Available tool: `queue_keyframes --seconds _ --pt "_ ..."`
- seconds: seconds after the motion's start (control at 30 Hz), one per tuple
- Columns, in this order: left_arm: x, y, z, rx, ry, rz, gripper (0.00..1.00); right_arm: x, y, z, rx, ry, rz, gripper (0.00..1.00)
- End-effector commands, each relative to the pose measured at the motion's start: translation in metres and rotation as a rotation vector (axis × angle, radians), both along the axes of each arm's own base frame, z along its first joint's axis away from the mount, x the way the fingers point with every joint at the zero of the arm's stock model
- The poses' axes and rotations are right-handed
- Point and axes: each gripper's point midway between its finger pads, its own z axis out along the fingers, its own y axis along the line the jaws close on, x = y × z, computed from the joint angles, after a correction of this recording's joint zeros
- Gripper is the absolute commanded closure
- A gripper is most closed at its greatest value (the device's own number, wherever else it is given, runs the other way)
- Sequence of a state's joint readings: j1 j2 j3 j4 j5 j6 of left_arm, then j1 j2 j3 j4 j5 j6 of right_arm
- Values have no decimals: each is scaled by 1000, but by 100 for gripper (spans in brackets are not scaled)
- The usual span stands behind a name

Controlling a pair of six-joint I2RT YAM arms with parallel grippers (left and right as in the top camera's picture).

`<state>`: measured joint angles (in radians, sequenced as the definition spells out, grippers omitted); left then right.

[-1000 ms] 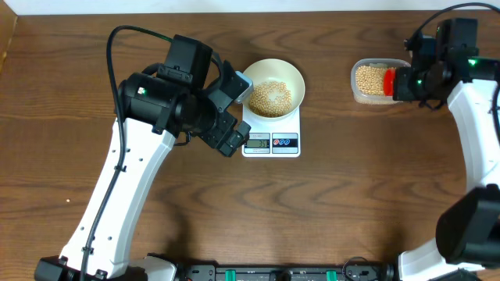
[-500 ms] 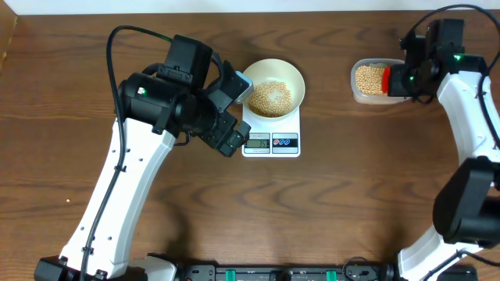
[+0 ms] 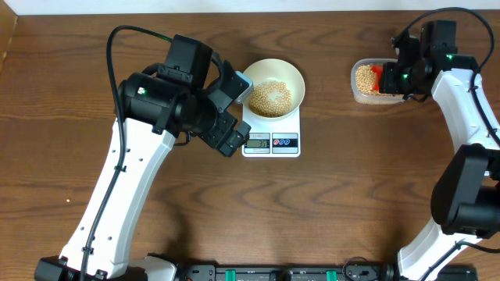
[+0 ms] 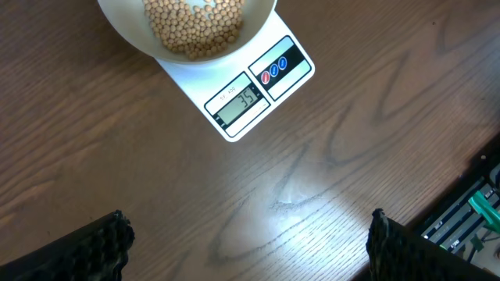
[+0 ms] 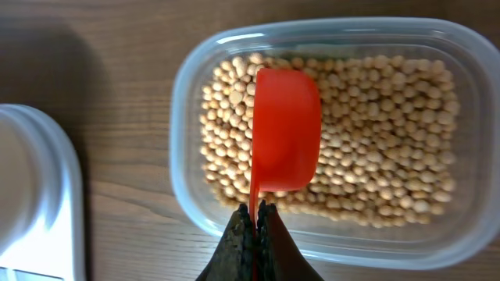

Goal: Scoop item into bowl and weigh 50g on scale
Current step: 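Scoop soybeans again and lift the red scoop out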

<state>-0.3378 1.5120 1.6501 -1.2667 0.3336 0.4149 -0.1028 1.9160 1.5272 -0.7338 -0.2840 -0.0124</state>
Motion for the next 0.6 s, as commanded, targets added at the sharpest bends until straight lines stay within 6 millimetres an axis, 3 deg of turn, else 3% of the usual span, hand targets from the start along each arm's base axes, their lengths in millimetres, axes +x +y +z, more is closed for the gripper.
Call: queue_keyframes --seconds 0.0,0.33,0.57 --pt "-1 1 8 -5 -22 10 2 4 14 4 99 -7 8 99" --pt "-1 1 8 -5 -22 10 2 0 16 5 186 9 14 99" --pt "-1 1 8 -5 -23 10 2 -4 -8 15 319 -4 -26 99"
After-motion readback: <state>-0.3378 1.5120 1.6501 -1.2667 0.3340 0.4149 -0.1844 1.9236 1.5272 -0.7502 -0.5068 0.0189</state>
